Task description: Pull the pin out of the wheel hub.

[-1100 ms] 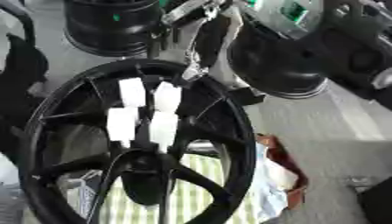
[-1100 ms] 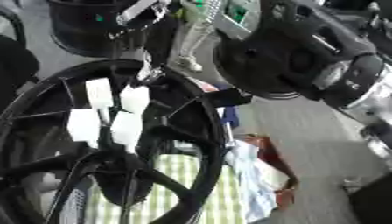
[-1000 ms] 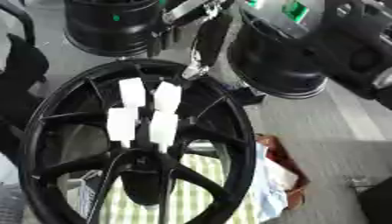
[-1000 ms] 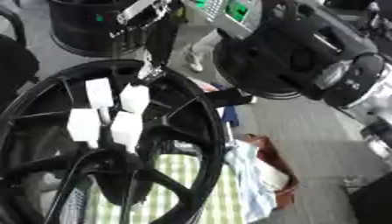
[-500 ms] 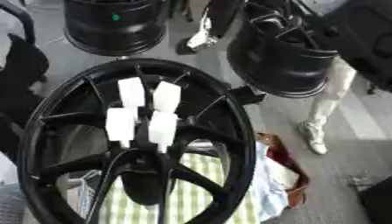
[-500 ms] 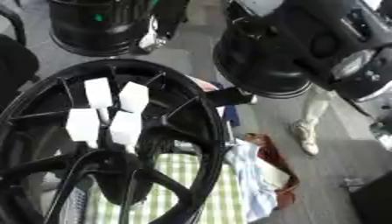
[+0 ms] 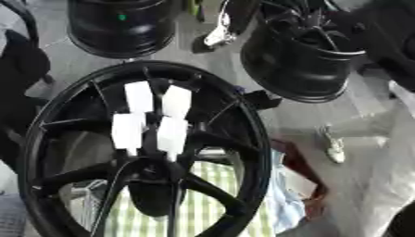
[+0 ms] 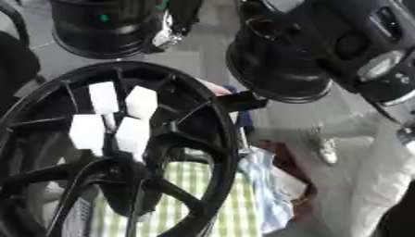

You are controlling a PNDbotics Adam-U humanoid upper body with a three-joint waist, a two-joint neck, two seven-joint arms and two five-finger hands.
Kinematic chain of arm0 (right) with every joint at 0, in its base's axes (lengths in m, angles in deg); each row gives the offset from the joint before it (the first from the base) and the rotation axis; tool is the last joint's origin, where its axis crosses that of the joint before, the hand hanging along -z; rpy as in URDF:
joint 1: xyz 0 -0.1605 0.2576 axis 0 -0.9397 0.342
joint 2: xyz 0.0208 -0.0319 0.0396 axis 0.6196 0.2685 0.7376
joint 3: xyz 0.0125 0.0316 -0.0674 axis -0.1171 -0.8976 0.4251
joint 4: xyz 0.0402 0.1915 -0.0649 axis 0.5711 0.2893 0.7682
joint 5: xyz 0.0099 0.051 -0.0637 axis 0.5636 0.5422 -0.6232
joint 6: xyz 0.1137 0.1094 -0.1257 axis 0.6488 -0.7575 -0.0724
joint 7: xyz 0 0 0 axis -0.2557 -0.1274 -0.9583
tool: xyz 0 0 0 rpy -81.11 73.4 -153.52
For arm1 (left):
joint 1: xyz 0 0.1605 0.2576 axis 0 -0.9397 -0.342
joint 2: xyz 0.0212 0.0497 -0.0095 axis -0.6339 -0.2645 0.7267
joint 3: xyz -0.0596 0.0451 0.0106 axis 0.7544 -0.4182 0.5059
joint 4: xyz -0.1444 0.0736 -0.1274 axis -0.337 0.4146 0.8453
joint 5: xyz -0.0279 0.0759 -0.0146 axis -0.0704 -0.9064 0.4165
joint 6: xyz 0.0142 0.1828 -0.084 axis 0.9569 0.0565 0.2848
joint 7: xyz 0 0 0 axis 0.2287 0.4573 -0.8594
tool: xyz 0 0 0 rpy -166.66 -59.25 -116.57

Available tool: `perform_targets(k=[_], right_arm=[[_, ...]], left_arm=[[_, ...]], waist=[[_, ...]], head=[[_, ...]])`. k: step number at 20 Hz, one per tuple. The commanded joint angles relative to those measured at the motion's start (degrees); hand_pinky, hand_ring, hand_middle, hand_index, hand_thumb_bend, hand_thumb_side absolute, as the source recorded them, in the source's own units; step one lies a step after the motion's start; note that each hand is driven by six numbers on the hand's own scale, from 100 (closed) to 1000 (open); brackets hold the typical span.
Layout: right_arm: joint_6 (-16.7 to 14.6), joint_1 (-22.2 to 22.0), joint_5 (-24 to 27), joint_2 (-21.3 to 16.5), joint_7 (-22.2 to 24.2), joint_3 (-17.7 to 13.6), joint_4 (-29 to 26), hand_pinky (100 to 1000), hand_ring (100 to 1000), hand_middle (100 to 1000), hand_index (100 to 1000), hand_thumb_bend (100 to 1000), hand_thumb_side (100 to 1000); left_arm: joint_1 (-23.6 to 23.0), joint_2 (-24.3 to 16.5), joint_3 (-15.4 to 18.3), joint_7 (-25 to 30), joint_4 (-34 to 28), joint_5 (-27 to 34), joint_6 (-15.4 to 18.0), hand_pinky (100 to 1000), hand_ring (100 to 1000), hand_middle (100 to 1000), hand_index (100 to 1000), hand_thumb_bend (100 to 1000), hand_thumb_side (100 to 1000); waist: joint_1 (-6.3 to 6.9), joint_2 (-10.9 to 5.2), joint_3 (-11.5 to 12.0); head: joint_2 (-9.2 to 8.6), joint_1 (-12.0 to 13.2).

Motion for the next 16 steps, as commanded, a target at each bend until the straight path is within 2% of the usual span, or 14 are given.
perform_targets(k=[1, 8, 13, 16], right_arm=[[-0.16, 1.26, 0.78, -0.40, -0.08, 0.65, 0.89, 868, 888, 837, 871, 349, 373], [0.39, 1.24, -0.50, 0.82, -0.08, 2.08, 4.38, 862, 883, 827, 877, 391, 434], [-0.24, 1.10, -0.86, 1.60, -0.08, 3.00, 6.14, 863, 886, 831, 878, 396, 420], [-0.01, 0.96, -0.85, 1.92, -0.08, 3.61, 6.91, 858, 883, 827, 882, 399, 448]], left_arm=[[0.73, -1.25, 0.34, 0.11, -0.84, 0.38, 0.05, 822, 880, 785, 847, 525, 588], [0.80, -1.22, 0.21, 0.27, -0.78, 0.38, -0.01, 822, 880, 785, 846, 526, 586], [0.82, -1.10, 0.17, 0.35, -0.77, 0.38, -0.04, 822, 880, 785, 846, 526, 586], [0.80, -1.09, 0.10, 0.42, -0.74, 0.37, -0.07, 822, 880, 785, 846, 527, 584]], waist=[[0.51, -0.86, 0.09], [0.44, -0.83, 0.27], [0.31, -0.81, 0.39], [0.25, -0.77, 0.46]], head=[[-0.79, -0.18], [-0.72, -0.47], [-0.72, -0.60], [-0.68, -0.60]])
